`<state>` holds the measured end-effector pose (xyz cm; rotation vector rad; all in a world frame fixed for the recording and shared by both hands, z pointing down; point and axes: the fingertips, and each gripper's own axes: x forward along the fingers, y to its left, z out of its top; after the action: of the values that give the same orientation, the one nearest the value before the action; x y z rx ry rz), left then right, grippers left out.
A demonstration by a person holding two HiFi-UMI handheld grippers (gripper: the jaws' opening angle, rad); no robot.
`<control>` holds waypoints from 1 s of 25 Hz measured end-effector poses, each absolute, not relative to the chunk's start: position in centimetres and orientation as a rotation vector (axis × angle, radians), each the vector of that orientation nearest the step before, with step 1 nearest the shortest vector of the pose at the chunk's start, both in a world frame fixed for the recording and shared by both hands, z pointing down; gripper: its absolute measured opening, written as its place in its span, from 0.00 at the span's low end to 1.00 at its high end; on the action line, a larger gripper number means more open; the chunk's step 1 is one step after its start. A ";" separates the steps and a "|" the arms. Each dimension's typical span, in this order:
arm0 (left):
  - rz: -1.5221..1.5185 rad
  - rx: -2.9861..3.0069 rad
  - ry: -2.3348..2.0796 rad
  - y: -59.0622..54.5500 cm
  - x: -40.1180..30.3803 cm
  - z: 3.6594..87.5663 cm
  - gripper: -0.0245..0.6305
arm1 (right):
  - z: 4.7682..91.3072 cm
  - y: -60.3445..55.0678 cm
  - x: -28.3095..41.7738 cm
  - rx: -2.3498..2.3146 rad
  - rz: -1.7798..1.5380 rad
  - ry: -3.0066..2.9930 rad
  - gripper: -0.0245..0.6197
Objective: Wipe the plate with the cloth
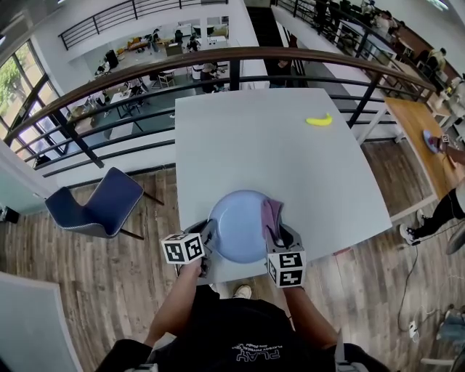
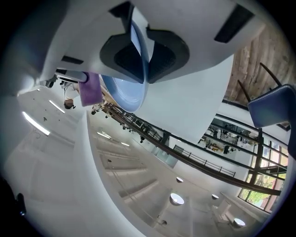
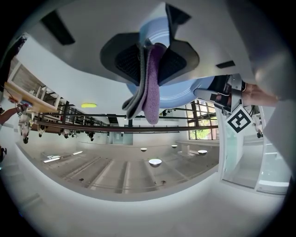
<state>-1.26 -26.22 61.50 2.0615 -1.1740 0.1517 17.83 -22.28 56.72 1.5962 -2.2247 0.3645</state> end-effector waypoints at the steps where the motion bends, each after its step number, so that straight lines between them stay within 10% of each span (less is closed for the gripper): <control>1: 0.160 2.052 -1.173 -26.0 -1.4 61.9 0.10 | 56.8 -22.0 17.7 1.587 0.368 -2.224 0.20; 25: 0.284 1.882 -1.142 -22.8 -2.7 70.7 0.11 | 62.5 -18.7 14.6 1.427 0.464 -2.181 0.20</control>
<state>-2.73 -22.75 70.72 1.8818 -1.1422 0.2839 14.64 -18.75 62.45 1.4271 -2.1813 0.4644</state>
